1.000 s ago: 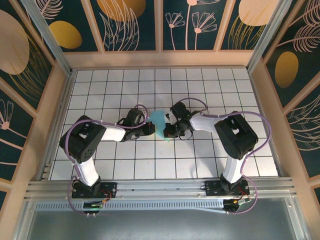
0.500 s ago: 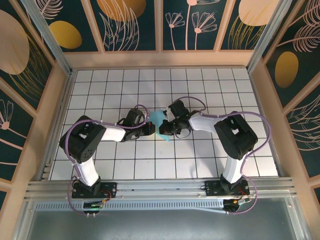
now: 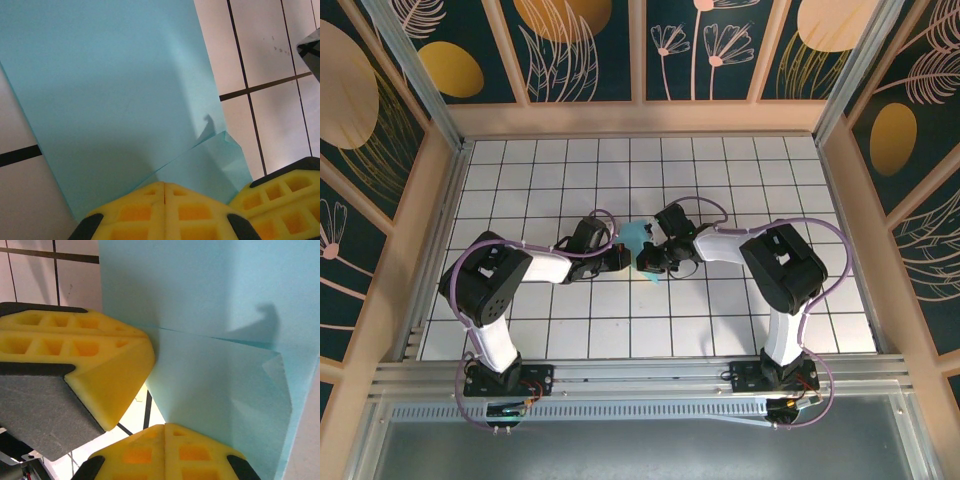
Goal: Fold a paper plane with a square sheet of paper (fold left side to right side)
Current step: Third fold the triangle at the center of the table.
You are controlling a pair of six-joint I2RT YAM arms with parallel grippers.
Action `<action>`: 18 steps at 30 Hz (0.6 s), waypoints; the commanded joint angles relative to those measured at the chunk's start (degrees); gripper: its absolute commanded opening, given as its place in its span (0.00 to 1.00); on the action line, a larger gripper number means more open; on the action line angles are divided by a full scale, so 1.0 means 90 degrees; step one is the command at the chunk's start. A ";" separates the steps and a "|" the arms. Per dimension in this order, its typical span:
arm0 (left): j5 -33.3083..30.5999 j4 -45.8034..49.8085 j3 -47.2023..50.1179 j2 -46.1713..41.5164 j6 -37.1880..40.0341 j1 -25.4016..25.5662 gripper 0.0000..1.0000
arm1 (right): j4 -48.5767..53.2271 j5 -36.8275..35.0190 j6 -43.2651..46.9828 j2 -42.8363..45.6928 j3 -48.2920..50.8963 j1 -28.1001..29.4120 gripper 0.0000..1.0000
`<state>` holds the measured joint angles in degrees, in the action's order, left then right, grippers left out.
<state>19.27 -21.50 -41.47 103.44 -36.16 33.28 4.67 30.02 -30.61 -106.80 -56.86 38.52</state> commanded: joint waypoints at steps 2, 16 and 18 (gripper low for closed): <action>-0.0644 0.0836 0.0004 0.0234 0.0209 -0.0057 0.00 | -0.0071 -0.0068 -0.0014 -0.0152 -0.0159 0.0026 0.00; -0.1148 0.1168 -0.0110 0.0400 0.0364 -0.0055 0.00 | 0.0776 -0.0358 0.0265 -0.0112 -0.0118 0.0016 0.00; -0.1197 0.1161 -0.0099 0.0446 0.0366 -0.0060 0.00 | 0.0862 -0.0376 0.0266 -0.0036 -0.0054 0.0009 0.00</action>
<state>17.54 -17.93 -43.20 103.53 -34.85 33.78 6.46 28.93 -29.47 -108.05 -57.89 38.52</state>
